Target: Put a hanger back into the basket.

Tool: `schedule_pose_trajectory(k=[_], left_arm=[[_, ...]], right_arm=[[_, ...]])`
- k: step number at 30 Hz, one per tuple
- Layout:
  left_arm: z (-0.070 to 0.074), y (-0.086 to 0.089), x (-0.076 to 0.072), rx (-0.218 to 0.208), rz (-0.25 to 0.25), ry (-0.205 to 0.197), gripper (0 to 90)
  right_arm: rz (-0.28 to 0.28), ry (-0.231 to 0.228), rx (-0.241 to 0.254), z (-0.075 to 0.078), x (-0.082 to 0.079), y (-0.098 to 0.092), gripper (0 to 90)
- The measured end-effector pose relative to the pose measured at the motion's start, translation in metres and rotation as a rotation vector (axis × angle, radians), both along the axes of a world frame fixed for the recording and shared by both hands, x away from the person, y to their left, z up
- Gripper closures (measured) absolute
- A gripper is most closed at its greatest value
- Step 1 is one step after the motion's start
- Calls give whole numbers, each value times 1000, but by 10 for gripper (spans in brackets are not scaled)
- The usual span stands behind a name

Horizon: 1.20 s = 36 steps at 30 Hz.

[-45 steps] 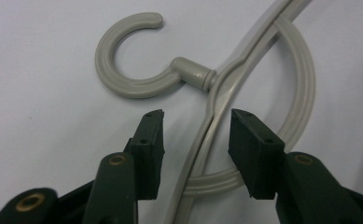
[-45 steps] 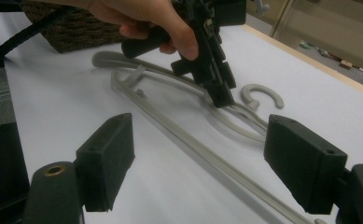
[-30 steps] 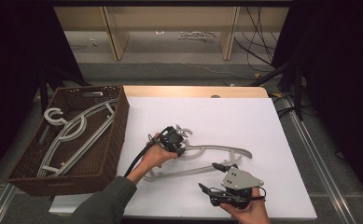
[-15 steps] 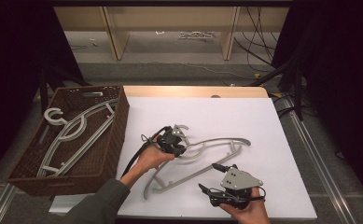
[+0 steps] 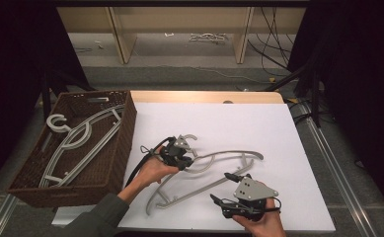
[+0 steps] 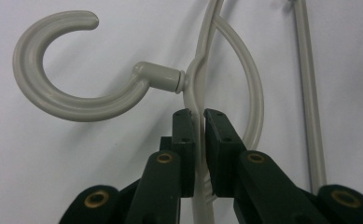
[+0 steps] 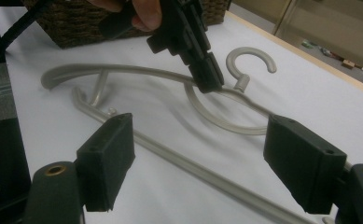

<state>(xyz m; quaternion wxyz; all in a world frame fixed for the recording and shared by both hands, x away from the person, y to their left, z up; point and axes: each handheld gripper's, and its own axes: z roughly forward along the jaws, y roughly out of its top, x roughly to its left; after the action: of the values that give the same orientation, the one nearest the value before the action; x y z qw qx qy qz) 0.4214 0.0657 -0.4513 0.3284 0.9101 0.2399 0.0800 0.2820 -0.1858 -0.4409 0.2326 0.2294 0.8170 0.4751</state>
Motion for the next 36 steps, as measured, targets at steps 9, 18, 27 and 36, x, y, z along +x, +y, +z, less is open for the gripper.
schedule_pose_trajectory(k=[9,18,27,36], left_arm=[[4,9,-11,-30,18,-23,827],[10,19,-20,-41,16,-50,826],[13,21,-27,-46,13,-78,827],[18,19,-33,-39,8,-97,827]], right_arm=[[1,7,-4,1,0,-1,257],[-8,0,3,1,1,-1,256],[-26,-5,10,1,11,0,256],[-48,-27,-24,-2,41,3,281]])
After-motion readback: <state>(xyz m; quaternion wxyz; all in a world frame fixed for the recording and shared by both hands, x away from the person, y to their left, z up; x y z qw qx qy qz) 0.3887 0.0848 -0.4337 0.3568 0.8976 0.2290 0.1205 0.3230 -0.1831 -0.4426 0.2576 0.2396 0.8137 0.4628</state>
